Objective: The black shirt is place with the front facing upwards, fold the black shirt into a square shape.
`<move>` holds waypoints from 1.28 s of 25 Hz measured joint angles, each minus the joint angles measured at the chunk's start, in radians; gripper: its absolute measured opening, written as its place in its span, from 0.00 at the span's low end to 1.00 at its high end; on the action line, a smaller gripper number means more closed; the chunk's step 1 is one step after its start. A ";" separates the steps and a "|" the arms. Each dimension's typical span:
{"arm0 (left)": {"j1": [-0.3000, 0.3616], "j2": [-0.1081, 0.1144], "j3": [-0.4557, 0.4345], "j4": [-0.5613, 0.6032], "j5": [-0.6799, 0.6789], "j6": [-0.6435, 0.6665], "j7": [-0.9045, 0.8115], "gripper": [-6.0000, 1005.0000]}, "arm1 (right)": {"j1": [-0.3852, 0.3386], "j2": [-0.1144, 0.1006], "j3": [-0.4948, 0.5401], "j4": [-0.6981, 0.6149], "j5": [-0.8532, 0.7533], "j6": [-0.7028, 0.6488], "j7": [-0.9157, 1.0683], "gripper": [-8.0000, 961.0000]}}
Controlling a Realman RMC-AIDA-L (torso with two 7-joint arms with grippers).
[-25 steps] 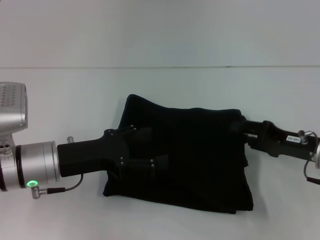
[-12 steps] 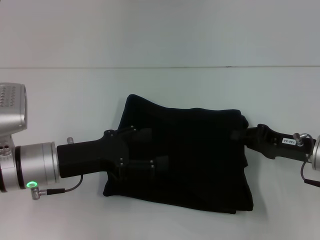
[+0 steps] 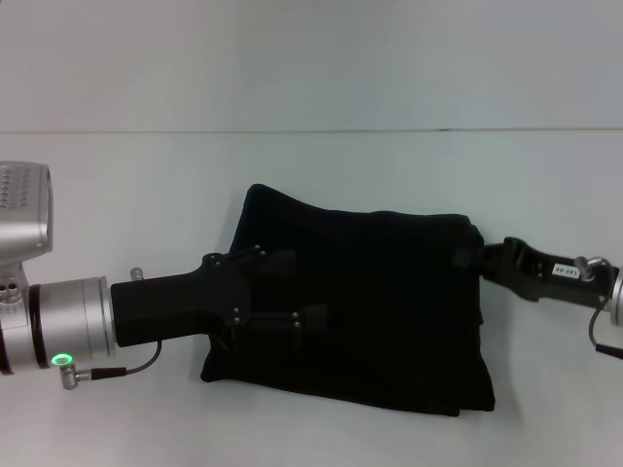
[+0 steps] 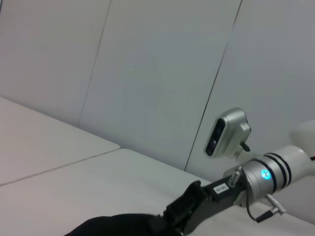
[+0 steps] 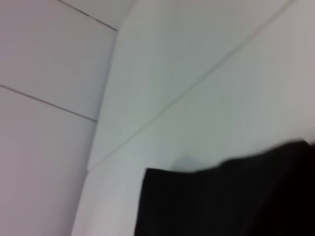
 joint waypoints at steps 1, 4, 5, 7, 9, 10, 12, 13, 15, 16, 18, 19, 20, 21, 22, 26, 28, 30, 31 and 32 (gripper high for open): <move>0.000 0.000 0.000 0.000 0.000 0.000 -0.002 0.96 | -0.001 0.000 0.003 -0.007 0.004 -0.008 -0.011 0.03; 0.000 0.000 0.000 0.003 0.000 0.000 -0.012 0.96 | -0.006 0.000 0.009 -0.026 0.018 -0.023 -0.033 0.02; 0.000 0.000 0.000 0.004 0.000 0.001 -0.013 0.96 | -0.007 -0.001 0.009 -0.028 0.020 -0.021 -0.036 0.02; 0.000 0.001 0.000 0.005 0.000 0.001 -0.013 0.96 | -0.010 -0.002 0.010 -0.029 0.021 -0.008 -0.040 0.03; -0.001 0.001 0.000 0.004 0.000 0.002 -0.013 0.96 | -0.011 -0.003 0.008 -0.024 0.019 0.019 -0.041 0.04; -0.001 0.001 0.000 0.004 0.000 0.002 -0.013 0.96 | -0.012 -0.003 0.006 -0.021 0.017 0.035 -0.040 0.05; -0.003 0.001 0.000 0.003 0.000 0.002 -0.014 0.96 | -0.014 -0.002 0.000 -0.016 0.014 0.063 -0.035 0.06; -0.003 0.001 0.000 0.003 0.000 0.002 -0.014 0.96 | -0.014 -0.001 -0.001 -0.012 0.012 0.072 -0.035 0.07; -0.004 0.001 0.000 0.003 0.000 0.001 -0.014 0.96 | -0.015 0.001 -0.002 -0.006 0.007 0.086 -0.031 0.08; -0.005 0.002 0.000 0.003 0.000 0.000 -0.014 0.96 | -0.015 0.001 -0.002 -0.003 0.005 0.095 -0.026 0.08; -0.005 0.002 0.000 0.003 0.000 -0.001 -0.014 0.96 | -0.018 0.002 0.002 -0.001 0.005 0.107 -0.016 0.09; -0.006 0.002 0.000 0.004 0.000 -0.002 -0.014 0.96 | -0.019 0.002 0.003 -0.001 0.006 0.112 -0.013 0.10; -0.006 0.002 0.000 0.004 0.000 -0.003 -0.014 0.96 | -0.021 0.003 0.005 0.000 0.007 0.116 -0.011 0.10; -0.006 0.002 0.000 0.004 0.000 -0.003 -0.014 0.96 | -0.023 0.003 0.007 0.000 0.009 0.117 -0.011 0.11; -0.005 0.002 0.000 0.004 0.000 -0.004 -0.014 0.96 | -0.025 0.003 0.012 0.000 0.010 0.116 -0.011 0.12; -0.004 0.002 0.000 0.004 0.000 -0.006 -0.014 0.96 | -0.045 0.004 0.074 -0.002 0.018 0.095 -0.042 0.14; -0.004 0.002 0.000 0.005 0.000 -0.007 -0.014 0.96 | -0.065 0.005 0.128 -0.002 0.037 0.074 -0.075 0.15; -0.004 0.001 0.000 0.005 0.000 -0.006 -0.014 0.96 | -0.086 0.005 0.166 -0.004 0.071 0.051 -0.100 0.16; -0.003 0.002 0.000 0.005 0.000 -0.006 -0.015 0.96 | -0.095 0.005 0.179 -0.007 0.090 0.035 -0.117 0.17; -0.004 0.001 -0.003 0.005 0.000 -0.006 -0.020 0.96 | -0.104 0.005 0.188 -0.009 0.107 0.016 -0.146 0.17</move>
